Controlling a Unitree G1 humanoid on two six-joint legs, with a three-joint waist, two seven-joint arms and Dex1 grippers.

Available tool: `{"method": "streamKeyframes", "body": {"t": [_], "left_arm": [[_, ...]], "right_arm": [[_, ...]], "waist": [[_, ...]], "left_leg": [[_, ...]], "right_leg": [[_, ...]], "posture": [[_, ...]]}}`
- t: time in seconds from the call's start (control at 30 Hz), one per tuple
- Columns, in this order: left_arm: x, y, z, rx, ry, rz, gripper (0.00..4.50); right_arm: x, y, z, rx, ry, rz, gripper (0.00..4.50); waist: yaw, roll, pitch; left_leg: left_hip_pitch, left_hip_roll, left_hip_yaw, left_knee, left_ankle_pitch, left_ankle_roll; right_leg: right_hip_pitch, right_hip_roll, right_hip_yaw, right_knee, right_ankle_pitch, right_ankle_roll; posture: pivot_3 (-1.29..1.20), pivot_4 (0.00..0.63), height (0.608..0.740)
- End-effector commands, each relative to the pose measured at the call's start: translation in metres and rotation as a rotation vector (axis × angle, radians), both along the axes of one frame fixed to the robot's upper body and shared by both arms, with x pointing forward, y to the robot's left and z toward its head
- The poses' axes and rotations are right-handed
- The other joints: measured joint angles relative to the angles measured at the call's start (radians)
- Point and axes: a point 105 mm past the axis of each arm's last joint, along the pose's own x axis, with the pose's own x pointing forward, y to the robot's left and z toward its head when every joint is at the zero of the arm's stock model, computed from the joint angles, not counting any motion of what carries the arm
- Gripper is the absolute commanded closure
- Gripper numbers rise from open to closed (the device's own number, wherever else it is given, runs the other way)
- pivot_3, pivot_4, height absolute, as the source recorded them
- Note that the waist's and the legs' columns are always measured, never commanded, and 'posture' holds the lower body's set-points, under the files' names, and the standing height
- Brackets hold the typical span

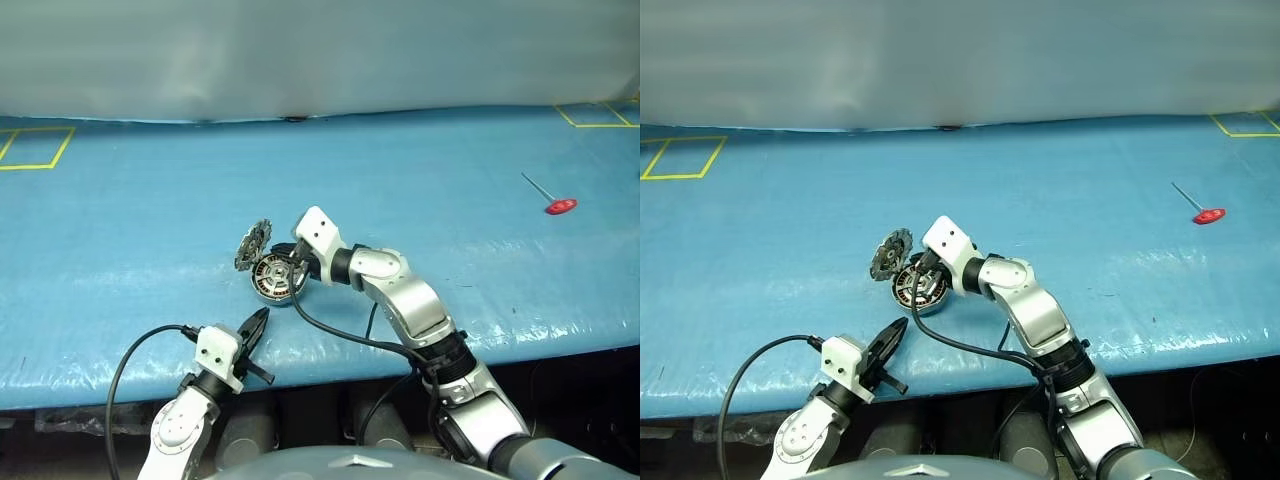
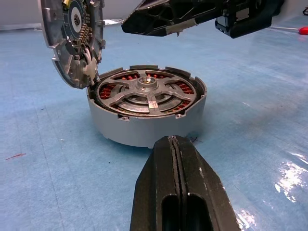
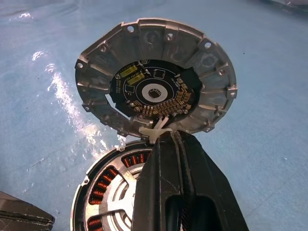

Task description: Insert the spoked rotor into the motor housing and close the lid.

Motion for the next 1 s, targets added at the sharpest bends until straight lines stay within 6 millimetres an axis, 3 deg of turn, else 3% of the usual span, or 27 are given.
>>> {"method": "streamKeyframes", "body": {"t": [0.03,0.4,0.73,1.0], "left_arm": [[0.001,-0.001,0.011,-0.003,-0.042,0.001,4.50],[0.000,0.000,0.010,0.002,-0.036,0.012,4.50],[0.004,0.001,0.011,0.016,-0.031,0.020,4.50],[0.003,-0.001,0.010,0.013,-0.024,0.015,4.50]], "right_arm": [[-0.005,0.006,0.013,0.038,-0.030,0.014,4.48],[-0.018,0.013,-0.007,0.025,0.052,0.038,4.48],[-0.018,0.009,-0.044,-0.029,0.156,-0.013,4.48],[-0.024,0.011,-0.037,0.008,0.176,0.024,4.48]], "waist": [[0.000,0.000,0.000],[-0.002,0.000,0.000],[-0.002,-0.001,-0.001],[-0.002,-0.002,-0.001]], "left_leg": [[0.000,0.000,0.000,0.000,0.000,0.000],[0.000,0.000,0.000,0.000,0.000,0.000],[0.001,0.000,0.000,0.000,0.000,0.000],[0.001,0.000,0.000,0.000,0.000,0.000]], "right_leg": [[0.000,0.000,0.000,0.000,0.000,0.000],[0.000,0.000,0.000,0.000,0.000,0.000],[0.000,0.000,0.000,0.000,-0.001,0.000],[0.000,0.000,0.000,0.000,-0.001,0.000]], "posture": [[0.00,0.150,0.740],[0.00,0.150,0.740],[0.00,0.150,0.740],[0.00,0.150,0.740]]}}
